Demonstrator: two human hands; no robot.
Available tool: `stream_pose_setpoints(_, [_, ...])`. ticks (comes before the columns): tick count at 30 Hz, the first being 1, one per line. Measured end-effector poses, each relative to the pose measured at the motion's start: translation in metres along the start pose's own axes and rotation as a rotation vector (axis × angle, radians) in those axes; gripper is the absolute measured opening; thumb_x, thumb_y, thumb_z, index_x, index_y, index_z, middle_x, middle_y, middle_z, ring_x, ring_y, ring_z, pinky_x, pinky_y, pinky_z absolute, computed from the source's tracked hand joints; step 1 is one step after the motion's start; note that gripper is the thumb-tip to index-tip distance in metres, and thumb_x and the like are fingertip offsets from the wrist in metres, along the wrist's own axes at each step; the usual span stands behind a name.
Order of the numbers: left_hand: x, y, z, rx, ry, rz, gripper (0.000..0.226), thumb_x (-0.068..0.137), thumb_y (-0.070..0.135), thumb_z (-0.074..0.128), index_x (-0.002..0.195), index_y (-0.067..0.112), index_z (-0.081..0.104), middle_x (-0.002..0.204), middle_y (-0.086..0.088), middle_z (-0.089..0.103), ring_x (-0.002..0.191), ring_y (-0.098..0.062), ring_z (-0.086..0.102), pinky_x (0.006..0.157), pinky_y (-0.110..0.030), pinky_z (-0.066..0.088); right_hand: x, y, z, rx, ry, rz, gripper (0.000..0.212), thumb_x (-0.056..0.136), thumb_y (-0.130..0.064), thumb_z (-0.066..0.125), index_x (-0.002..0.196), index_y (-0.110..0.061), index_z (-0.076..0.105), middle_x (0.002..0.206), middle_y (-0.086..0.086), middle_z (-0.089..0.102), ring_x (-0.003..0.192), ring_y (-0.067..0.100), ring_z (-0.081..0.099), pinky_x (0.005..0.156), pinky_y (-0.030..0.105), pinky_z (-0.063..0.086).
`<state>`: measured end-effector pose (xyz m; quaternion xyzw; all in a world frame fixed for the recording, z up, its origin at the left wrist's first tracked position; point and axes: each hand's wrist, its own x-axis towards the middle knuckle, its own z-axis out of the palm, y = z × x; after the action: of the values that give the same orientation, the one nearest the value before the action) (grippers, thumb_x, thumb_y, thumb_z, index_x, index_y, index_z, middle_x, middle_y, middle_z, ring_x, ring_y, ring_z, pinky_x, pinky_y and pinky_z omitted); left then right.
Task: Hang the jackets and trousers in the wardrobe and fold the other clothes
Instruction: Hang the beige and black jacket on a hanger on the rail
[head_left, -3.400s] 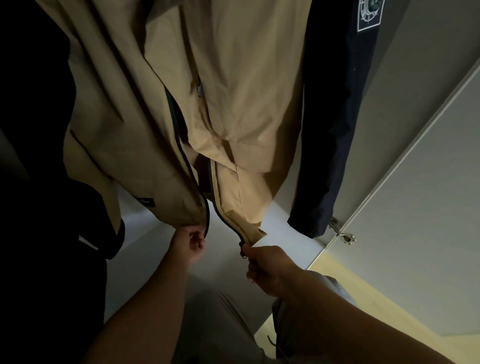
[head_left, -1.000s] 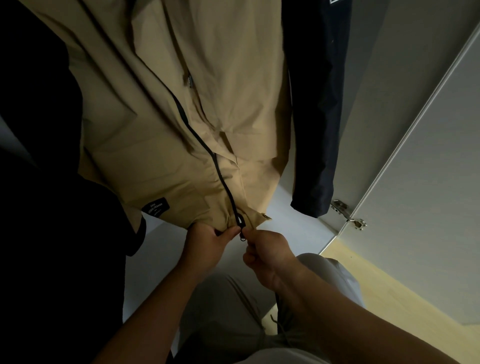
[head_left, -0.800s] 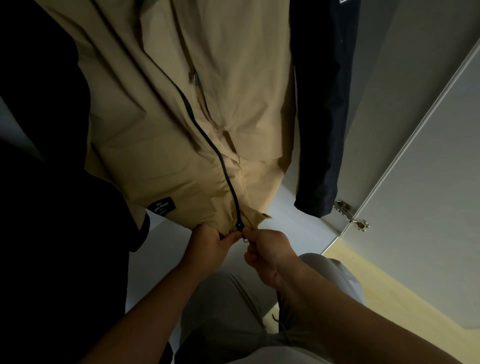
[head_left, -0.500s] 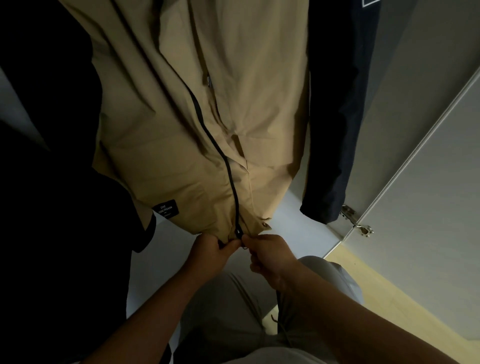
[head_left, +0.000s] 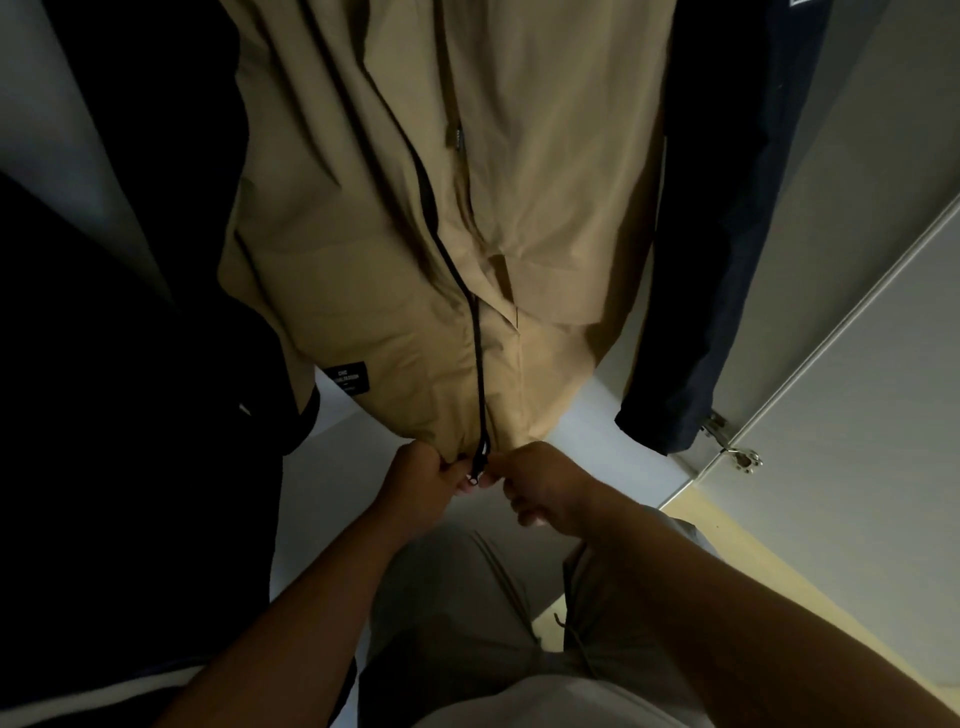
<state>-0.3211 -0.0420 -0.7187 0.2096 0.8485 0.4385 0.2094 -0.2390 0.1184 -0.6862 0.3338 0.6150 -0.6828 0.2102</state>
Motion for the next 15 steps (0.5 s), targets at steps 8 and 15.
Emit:
stream_pose_setpoints(8, [0.007, -0.021, 0.002, 0.073, 0.026, -0.113, 0.023, 0.094, 0.015, 0.068, 0.077, 0.001, 0.074, 0.072, -0.006, 0.075, 0.072, -0.02, 0.073, 0.082, -0.047, 0.059, 0.009, -0.047, 0.007, 0.129, 0.058, -0.095, 0.023, 0.098, -0.008, 0.054, 0.075, -0.011, 0.052, 0.055, 0.001, 0.034, 0.039, 0.011, 0.027, 0.043, 0.021, 0.025])
stream_pose_setpoints(15, [0.029, -0.006, -0.018, -0.326, -0.003, -0.329, 0.015, 0.087, 0.01, 0.077, 0.098, 0.005, 0.069, 0.097, -0.009, 0.072, 0.095, -0.025, 0.068, 0.086, -0.032, 0.055, 0.004, -0.064, 0.004, -0.235, 0.162, -0.257, 0.024, 0.097, -0.012, 0.057, 0.077, -0.003, 0.066, 0.045, 0.0, 0.042, 0.032, 0.012, 0.035, 0.038, 0.019, 0.03])
